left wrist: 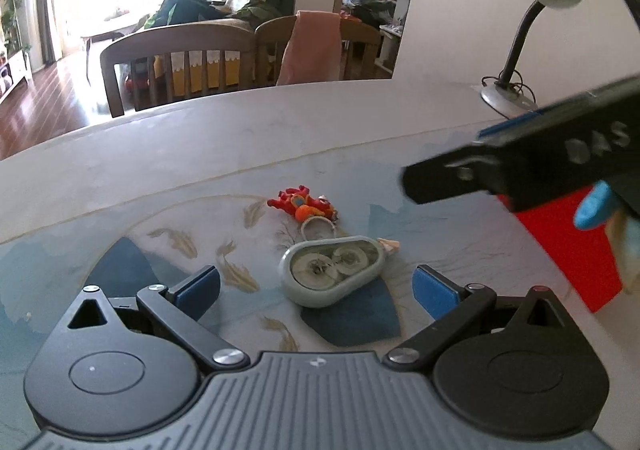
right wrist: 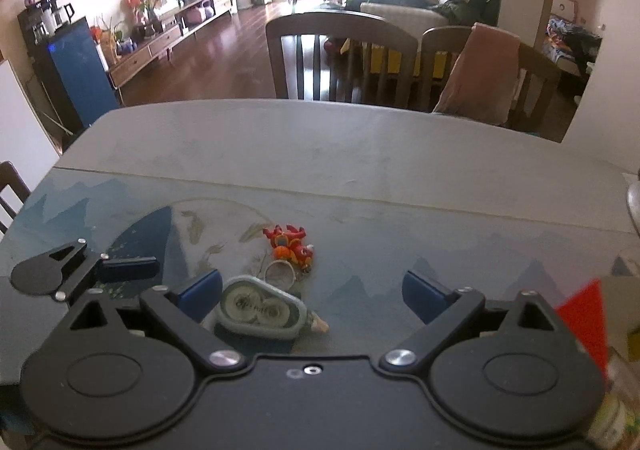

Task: Organize rigid objects
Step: 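Grasp the white correction tape with the left tool while the right tool grasps the red dragon keychain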

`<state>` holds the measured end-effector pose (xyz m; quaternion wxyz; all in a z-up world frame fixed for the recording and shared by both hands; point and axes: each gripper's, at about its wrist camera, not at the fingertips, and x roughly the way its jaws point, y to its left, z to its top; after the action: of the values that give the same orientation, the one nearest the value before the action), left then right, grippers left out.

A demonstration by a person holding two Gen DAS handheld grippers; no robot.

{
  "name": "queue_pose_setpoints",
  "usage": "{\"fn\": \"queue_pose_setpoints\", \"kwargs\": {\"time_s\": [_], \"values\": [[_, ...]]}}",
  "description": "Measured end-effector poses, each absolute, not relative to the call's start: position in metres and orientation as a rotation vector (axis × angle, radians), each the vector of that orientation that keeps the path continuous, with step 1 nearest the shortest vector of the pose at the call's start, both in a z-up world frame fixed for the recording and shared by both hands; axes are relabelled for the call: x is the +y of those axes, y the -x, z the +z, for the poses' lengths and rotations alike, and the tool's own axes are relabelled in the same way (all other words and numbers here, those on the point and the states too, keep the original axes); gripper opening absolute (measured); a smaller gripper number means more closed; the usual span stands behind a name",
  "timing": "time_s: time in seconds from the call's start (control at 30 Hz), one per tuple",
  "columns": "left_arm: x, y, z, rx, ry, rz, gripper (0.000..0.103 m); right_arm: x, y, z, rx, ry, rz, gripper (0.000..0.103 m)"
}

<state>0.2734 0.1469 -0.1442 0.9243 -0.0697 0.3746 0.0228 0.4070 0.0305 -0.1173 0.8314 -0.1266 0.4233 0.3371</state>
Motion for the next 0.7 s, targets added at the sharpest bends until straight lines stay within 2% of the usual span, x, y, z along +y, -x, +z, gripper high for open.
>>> {"fn": "queue_pose_setpoints", "kwargs": {"time_s": [0.37,0.7], "values": [[0.156,-0.298,-0.177,0.759,0.157,0.036,0.103,0.076,-0.443,-0.155,0.989,0.318,0.725,0.088],[0.158,-0.299,-0.193,0.748,0.159,0.046,0.102,0.09,-0.451,-0.174,1.023,0.335,0.74,0.074]]}}
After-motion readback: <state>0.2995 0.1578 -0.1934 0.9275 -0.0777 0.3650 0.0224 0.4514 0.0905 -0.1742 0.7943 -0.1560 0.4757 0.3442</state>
